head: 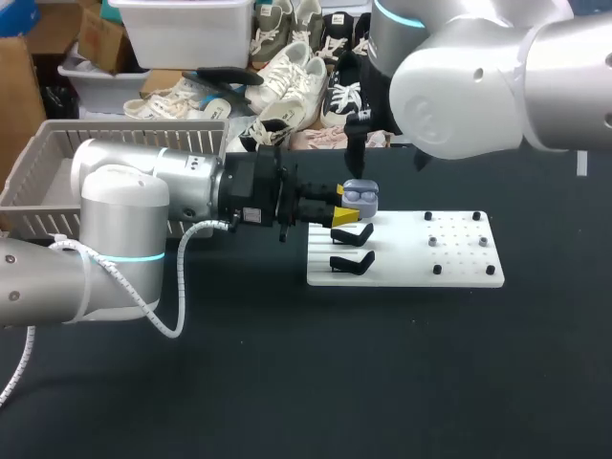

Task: Pick up each earbud case from the left stands, insert the matching earbuds, close the lid, and place the case in the box.

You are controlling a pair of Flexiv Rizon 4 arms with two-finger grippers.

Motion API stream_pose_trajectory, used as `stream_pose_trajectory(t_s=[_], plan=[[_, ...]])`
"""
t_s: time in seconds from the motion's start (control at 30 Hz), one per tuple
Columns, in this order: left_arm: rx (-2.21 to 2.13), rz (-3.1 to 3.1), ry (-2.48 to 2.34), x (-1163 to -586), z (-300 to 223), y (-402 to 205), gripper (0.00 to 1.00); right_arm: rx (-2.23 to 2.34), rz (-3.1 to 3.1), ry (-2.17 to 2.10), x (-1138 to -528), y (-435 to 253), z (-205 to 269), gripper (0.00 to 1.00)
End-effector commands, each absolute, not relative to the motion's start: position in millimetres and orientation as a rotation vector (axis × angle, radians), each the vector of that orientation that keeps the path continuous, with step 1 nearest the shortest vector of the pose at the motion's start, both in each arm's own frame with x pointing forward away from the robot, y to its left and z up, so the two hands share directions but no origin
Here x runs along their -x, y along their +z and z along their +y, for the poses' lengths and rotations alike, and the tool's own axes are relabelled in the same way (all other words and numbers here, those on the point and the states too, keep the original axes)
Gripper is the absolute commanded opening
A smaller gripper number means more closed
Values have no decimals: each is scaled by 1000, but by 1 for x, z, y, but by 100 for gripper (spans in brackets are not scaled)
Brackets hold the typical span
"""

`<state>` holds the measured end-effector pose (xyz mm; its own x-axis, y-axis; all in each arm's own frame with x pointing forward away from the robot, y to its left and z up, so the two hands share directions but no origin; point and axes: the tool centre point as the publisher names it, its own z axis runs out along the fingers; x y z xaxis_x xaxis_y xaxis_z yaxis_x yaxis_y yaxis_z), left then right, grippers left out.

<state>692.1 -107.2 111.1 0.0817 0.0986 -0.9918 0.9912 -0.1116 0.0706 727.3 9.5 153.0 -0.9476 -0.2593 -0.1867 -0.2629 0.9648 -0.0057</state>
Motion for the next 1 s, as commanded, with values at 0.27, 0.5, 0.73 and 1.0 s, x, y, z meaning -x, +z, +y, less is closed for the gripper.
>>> stream_pose_trajectory(t_s=[0.27, 0.5, 0.73, 1.0], plan=[[-1400, 1174, -1179, -693, -108, 111, 0, 340, 2870, 71, -718, 171, -6, 100], [-1394, 1198, -1168, -694, -103, 115, 0, 417, 2807, 130, -710, 203, -26, 100], [-1344, 1308, -1034, -711, -66, 134, 0, 765, 2823, 101, -691, 192, -30, 100], [-1206, 1479, -864, -737, 8, 136, 0, 795, 2832, 112, -687, 188, -30, 100]])
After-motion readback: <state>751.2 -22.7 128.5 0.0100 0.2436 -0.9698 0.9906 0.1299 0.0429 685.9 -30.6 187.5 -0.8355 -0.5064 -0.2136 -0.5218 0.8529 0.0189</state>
